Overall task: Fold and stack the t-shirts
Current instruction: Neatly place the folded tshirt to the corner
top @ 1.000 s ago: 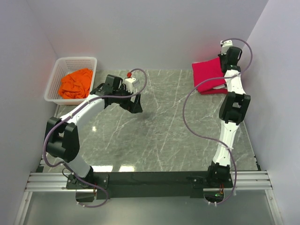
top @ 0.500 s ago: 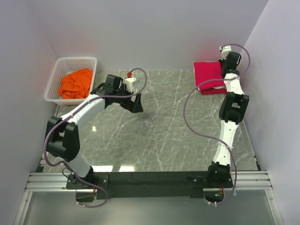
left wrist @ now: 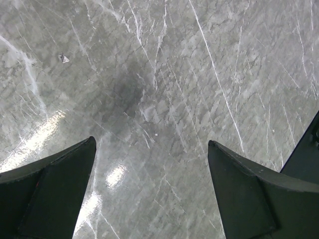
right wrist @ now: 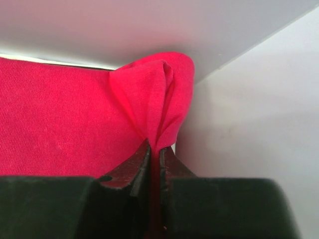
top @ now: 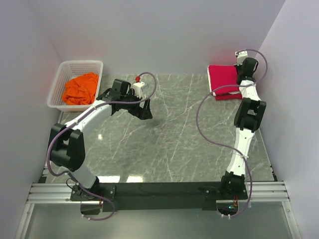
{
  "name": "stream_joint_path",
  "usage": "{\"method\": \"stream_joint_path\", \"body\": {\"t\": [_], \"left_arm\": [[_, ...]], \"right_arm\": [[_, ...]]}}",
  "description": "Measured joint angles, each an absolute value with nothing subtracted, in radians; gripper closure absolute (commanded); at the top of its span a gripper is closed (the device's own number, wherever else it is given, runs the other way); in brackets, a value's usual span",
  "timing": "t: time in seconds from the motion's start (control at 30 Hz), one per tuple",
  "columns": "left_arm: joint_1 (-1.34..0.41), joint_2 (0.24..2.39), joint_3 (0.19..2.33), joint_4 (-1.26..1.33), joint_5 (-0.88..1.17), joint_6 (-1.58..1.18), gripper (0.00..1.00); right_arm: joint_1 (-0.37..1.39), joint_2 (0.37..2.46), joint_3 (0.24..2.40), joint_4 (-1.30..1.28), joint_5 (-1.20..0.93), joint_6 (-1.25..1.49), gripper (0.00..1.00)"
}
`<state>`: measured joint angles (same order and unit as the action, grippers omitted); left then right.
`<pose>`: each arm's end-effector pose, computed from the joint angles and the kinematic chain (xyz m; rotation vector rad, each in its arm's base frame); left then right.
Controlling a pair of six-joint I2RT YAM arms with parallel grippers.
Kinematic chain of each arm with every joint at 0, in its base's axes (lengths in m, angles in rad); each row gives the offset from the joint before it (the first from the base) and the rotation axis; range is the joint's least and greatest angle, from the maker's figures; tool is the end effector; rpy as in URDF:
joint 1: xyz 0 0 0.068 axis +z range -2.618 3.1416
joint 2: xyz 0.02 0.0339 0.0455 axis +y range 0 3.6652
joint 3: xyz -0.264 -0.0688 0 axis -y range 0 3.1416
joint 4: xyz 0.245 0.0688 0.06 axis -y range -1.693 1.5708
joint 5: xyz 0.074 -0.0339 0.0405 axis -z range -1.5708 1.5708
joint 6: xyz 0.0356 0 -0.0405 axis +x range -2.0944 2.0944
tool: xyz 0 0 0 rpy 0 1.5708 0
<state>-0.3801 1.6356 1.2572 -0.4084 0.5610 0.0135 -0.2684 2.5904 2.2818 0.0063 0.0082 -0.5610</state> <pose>0.3277 -0.1513 0.2684 0.7310 2.2409 -0.8394 0.5796 -0.1597 0.2019 -0.2733 1.8944 -0.5745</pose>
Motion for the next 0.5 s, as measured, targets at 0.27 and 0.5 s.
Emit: {"method": "stream_joint_path", "body": {"t": [0.27,0.5], "left_arm": [[-0.380,1.637,1.263,-0.413,0.557,0.015,0.01],[-0.380,1.617,1.265,-0.433,0.520,0.018,0.01]], "right_arm": [[-0.278,2.590,2.266,0.088,0.079,-0.593,0.51],[-0.292,2.569,2.197,0.100,0.121,-0.583,0.50]]}}
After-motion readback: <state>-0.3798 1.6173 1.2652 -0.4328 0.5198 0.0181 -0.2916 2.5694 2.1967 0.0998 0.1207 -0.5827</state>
